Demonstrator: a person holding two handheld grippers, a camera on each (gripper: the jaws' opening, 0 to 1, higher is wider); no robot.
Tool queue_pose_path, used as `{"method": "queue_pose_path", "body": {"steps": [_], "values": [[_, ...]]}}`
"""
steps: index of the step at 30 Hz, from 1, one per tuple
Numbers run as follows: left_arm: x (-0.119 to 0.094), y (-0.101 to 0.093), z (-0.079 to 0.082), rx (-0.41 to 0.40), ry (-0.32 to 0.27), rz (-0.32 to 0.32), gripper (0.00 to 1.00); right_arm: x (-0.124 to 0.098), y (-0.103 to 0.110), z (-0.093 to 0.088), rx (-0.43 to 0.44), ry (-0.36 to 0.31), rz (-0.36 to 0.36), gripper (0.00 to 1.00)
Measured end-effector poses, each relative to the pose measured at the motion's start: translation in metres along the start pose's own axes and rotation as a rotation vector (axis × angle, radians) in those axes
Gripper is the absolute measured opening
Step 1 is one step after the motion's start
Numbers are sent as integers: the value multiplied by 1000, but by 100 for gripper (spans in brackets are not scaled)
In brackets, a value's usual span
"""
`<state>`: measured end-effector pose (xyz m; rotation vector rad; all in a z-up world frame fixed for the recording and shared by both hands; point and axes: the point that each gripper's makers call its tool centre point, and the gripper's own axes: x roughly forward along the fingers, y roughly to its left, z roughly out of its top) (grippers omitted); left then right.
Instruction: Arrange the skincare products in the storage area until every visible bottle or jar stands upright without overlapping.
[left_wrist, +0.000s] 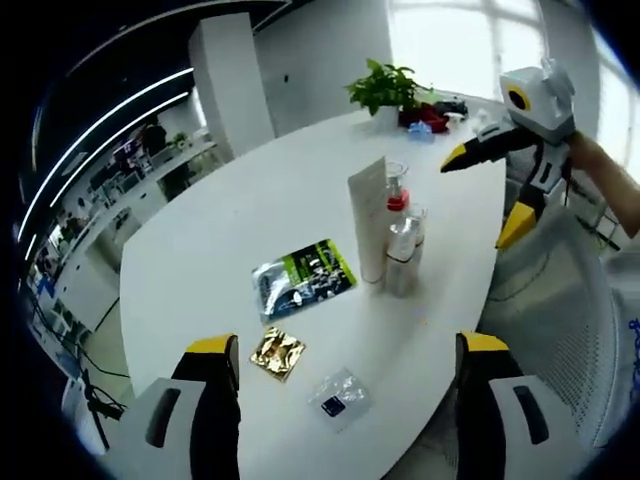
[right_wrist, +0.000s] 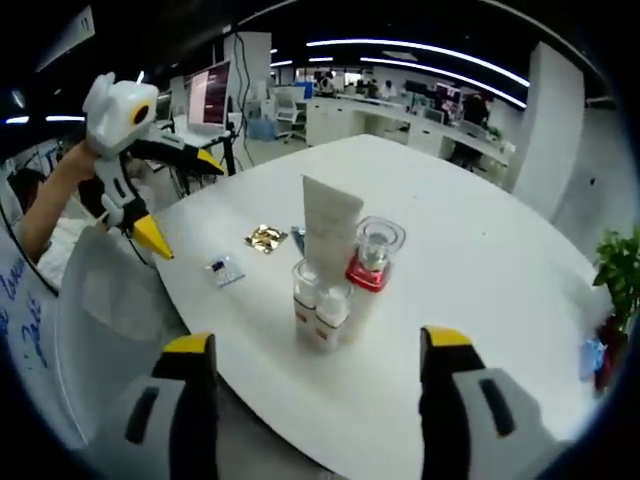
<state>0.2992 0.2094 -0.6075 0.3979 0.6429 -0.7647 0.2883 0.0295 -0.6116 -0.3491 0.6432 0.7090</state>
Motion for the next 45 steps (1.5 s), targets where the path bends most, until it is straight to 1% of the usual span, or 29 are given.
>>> {"method": "queue_pose_path", "body": {"steps": [10, 13, 24, 32, 35, 37, 38, 45], "values": [[-9, 4, -7, 13, 8, -4, 95, -2, -1, 2, -25, 11, -2, 91], [-9, 5, -13, 28, 25, -8, 97, -3, -1, 1, -32, 17, -3, 92], [-9, 11, -21, 27, 40, -8, 97, -4, 1, 4, -37, 9, 8, 100], [-5, 16, -28, 31, 57, -11, 97, -6, 1, 5, -39, 13, 15, 100], [-1, 18, -30, 41, 65, -15, 96, -6, 3, 6, -44, 8, 24, 100], [2, 19, -36, 45, 91, -27, 93, -6, 3, 7, -50, 4, 23, 100], [4, 20, -41, 47, 113, -32, 91, -5, 2, 7, -51, 5, 20, 100], [16, 21, -48, 55, 136, -49, 85, -5, 1, 4, -44, 15, 20, 100]]}}
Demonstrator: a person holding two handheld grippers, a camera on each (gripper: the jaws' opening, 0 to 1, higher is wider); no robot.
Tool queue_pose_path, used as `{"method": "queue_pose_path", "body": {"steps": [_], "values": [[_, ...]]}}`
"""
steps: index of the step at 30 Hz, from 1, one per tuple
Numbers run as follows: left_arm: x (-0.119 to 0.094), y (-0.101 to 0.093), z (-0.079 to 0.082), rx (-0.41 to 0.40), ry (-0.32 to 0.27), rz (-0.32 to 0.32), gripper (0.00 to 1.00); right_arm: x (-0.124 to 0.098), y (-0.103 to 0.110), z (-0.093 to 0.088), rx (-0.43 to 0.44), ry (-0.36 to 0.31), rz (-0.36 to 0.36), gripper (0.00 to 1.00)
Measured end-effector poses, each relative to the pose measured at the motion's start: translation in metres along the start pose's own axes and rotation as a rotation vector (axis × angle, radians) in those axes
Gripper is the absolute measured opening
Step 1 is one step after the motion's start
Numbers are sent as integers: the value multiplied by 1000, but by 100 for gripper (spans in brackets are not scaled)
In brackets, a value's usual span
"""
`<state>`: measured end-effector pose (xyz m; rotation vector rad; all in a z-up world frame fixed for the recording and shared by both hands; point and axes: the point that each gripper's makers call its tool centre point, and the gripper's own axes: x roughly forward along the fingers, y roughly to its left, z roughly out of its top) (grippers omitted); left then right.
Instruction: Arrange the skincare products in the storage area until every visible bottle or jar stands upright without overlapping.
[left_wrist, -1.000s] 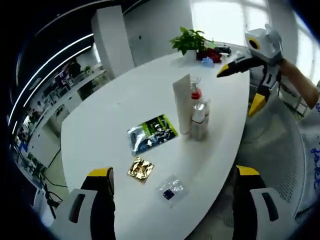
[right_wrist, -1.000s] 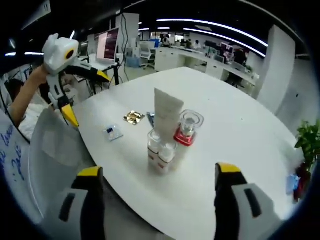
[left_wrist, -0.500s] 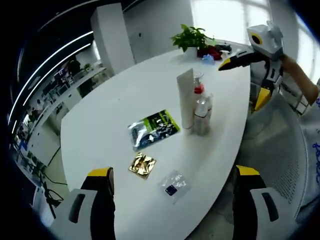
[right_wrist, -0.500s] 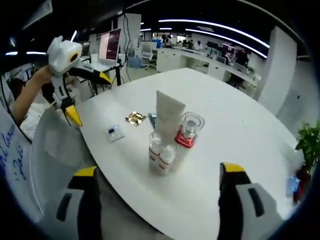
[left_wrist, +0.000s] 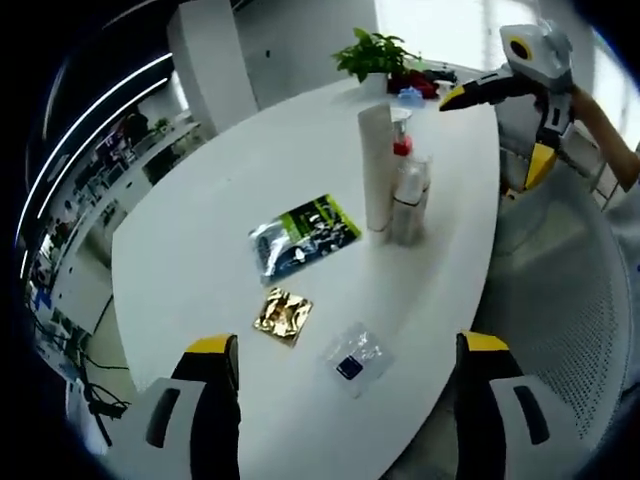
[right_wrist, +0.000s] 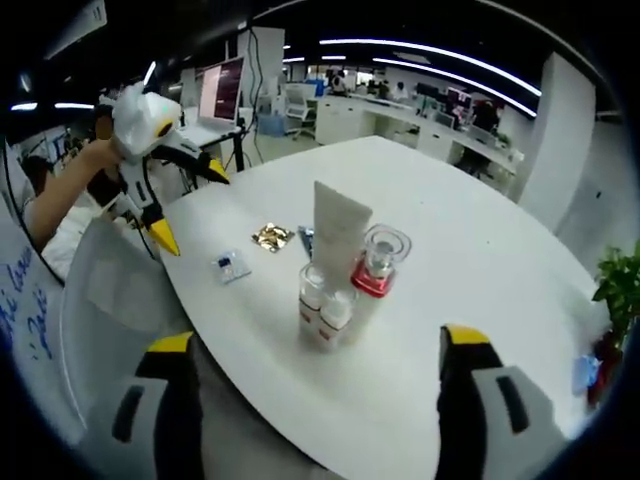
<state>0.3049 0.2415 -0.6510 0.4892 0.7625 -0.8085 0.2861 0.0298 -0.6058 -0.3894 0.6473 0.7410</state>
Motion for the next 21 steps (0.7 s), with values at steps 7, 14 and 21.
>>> {"method": "queue_pose_path", "body": {"steps": [7, 14, 21], "values": [[16, 5, -7, 40, 35, -11, 78, 1, -6, -5, 13, 12, -17, 100], [30, 7, -14, 85, 85, -58, 70, 2, -10, -7, 18, 26, -29, 100], [45, 5, -20, 153, 106, -129, 69, 4, -9, -7, 30, 29, -24, 100]]}}
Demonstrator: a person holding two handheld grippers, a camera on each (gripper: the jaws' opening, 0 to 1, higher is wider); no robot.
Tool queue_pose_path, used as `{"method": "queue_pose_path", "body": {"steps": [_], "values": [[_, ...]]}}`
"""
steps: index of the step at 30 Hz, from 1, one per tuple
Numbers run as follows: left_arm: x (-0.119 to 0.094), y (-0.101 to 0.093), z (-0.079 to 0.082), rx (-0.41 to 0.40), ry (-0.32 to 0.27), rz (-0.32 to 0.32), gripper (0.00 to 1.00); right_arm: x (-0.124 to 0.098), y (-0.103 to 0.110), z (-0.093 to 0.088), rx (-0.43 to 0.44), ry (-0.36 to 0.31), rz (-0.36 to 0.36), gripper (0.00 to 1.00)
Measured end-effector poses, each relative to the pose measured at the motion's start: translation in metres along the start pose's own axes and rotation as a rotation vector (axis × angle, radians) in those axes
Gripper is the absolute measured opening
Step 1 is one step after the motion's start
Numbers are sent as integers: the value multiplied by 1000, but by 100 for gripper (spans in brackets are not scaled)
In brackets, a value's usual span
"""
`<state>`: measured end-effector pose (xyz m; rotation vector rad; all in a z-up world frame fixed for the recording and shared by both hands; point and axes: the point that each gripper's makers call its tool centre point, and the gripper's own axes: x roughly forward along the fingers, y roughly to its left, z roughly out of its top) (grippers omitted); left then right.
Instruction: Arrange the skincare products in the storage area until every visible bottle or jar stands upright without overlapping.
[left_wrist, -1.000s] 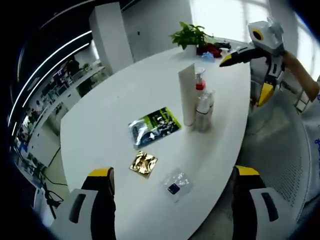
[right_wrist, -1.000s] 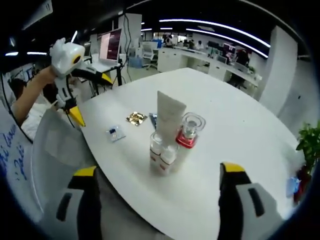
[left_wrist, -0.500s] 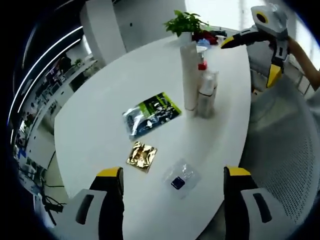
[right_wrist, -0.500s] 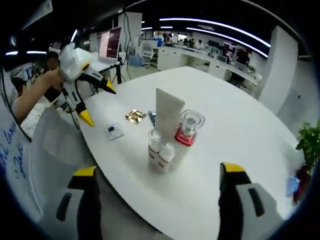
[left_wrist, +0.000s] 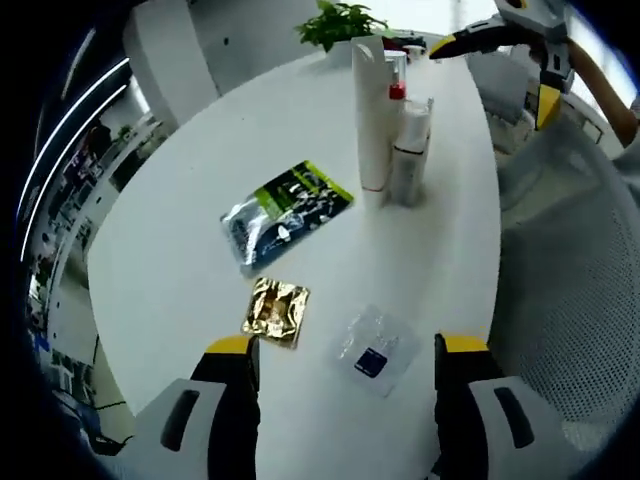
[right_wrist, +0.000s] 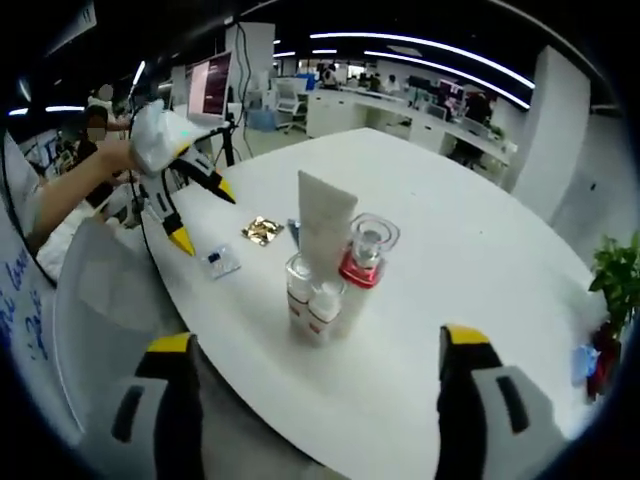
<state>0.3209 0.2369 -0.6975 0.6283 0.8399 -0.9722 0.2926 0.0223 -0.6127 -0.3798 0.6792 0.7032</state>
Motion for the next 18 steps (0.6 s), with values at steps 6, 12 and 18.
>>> {"method": "queue_pose_path", "body": {"steps": [6, 12, 18], "values": [[14, 1, -4, 61, 16, -51, 68, 0, 0, -3, 8, 11, -2, 100], [25, 9, -4, 132, 30, -76, 69, 0, 0, -3, 11, 16, -5, 100], [36, 15, -4, 226, 54, -97, 69, 1, 2, -4, 12, 23, -2, 100]]}}
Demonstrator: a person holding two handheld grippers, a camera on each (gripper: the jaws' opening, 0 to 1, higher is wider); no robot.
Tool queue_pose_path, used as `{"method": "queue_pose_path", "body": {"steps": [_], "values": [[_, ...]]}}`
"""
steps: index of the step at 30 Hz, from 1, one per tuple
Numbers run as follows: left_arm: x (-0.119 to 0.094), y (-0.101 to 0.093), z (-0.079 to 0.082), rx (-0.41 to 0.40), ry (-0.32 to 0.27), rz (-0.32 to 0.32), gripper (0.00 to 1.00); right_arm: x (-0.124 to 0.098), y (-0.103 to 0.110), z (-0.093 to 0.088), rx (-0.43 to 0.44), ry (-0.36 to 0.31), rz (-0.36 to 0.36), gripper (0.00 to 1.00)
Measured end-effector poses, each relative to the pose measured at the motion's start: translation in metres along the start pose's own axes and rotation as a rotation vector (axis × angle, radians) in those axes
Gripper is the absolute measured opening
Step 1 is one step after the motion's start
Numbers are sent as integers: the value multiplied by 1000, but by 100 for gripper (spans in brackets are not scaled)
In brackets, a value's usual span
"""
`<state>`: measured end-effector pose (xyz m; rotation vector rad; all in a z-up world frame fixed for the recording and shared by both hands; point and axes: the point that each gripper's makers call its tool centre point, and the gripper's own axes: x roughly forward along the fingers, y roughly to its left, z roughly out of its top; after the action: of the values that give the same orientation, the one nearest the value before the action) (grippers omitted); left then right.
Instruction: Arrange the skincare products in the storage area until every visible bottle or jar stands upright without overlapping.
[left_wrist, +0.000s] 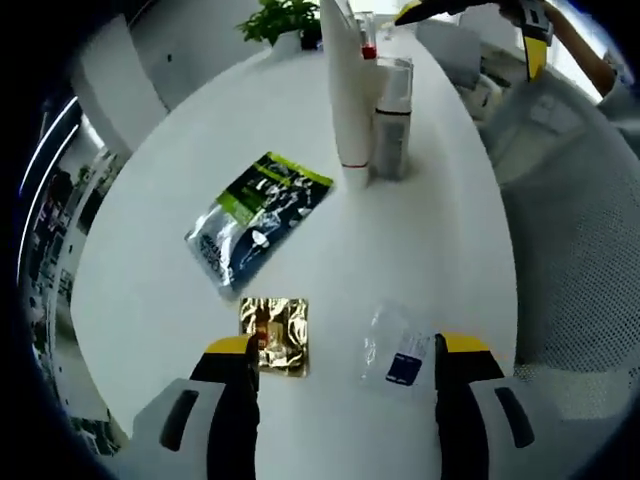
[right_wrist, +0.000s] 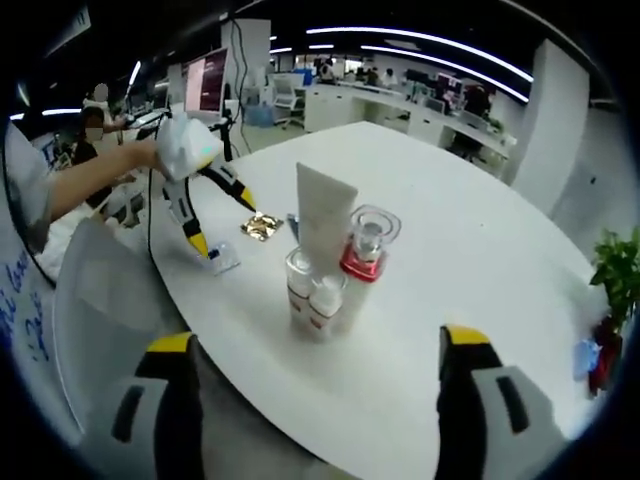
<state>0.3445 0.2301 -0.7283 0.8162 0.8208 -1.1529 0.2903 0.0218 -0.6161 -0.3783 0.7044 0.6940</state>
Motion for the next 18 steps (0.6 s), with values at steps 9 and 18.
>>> {"method": "queue_pose_path", "body": {"steps": [9, 18], "values": [[14, 3, -6, 47, 44, -56, 69, -2, 1, -2, 7, 6, 5, 100], [23, 6, -9, 19, 48, -109, 68, -3, 0, -2, 9, 5, 2, 100]]}}
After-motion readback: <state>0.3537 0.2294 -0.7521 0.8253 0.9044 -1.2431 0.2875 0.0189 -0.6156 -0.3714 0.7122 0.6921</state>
